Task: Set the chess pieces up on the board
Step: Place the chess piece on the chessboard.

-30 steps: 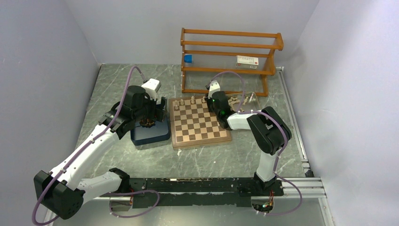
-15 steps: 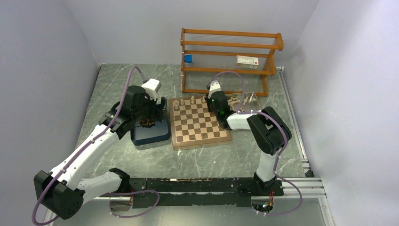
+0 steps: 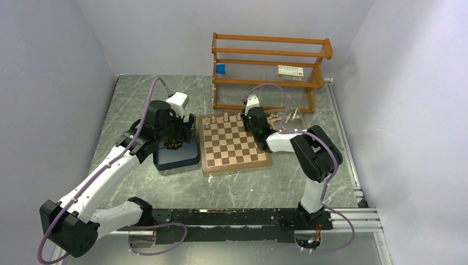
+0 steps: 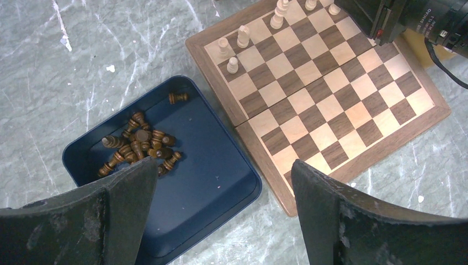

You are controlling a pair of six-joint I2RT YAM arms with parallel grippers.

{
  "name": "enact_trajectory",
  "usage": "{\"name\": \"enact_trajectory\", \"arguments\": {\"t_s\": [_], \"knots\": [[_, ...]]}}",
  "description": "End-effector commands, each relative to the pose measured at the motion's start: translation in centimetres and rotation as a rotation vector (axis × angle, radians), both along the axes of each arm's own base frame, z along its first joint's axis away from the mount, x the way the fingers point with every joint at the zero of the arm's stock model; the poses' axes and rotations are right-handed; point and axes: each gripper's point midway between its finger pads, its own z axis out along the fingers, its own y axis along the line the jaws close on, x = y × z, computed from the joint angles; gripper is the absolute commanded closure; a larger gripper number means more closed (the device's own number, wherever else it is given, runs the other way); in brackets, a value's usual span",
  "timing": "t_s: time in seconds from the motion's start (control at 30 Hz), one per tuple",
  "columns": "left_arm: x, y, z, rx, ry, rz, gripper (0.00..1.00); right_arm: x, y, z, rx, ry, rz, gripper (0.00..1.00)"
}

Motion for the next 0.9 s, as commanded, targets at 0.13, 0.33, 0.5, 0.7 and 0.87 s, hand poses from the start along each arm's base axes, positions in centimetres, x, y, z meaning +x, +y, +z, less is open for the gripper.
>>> {"name": "enact_trajectory", "arguments": {"t_s": [0.13, 0.33, 0.5, 0.7, 0.87], "knots": [[-0.03, -0.63, 0.73, -0.023, -0.03, -0.033, 0.06, -1.08, -0.5, -1.13, -0.032, 0.068, -0.016, 0.84], [-0.05, -0.55, 0.79, -0.022, -0.033, -0.03, 0.06, -1.17, -0.48, -1.3, -0.041, 0.074, -0.022, 0.84], [-0.05, -0.52, 0.83, -0.021, -0.035, -0.03, 0.06, -1.09, -0.57, -1.59, -0.049, 0.083, -0.032, 0.84], [-0.06, -0.49, 0.92, -0.023, -0.037, -0.029, 0.06, -1.17, -0.72, -1.93, -0.052, 0.092, -0.042, 0.83], [-0.07, -0.52, 0.95, -0.024, -0.037, -0.031, 0.06, -1.15, -0.82, -1.93, -0.052, 0.093, -0.048, 0.83]]}}
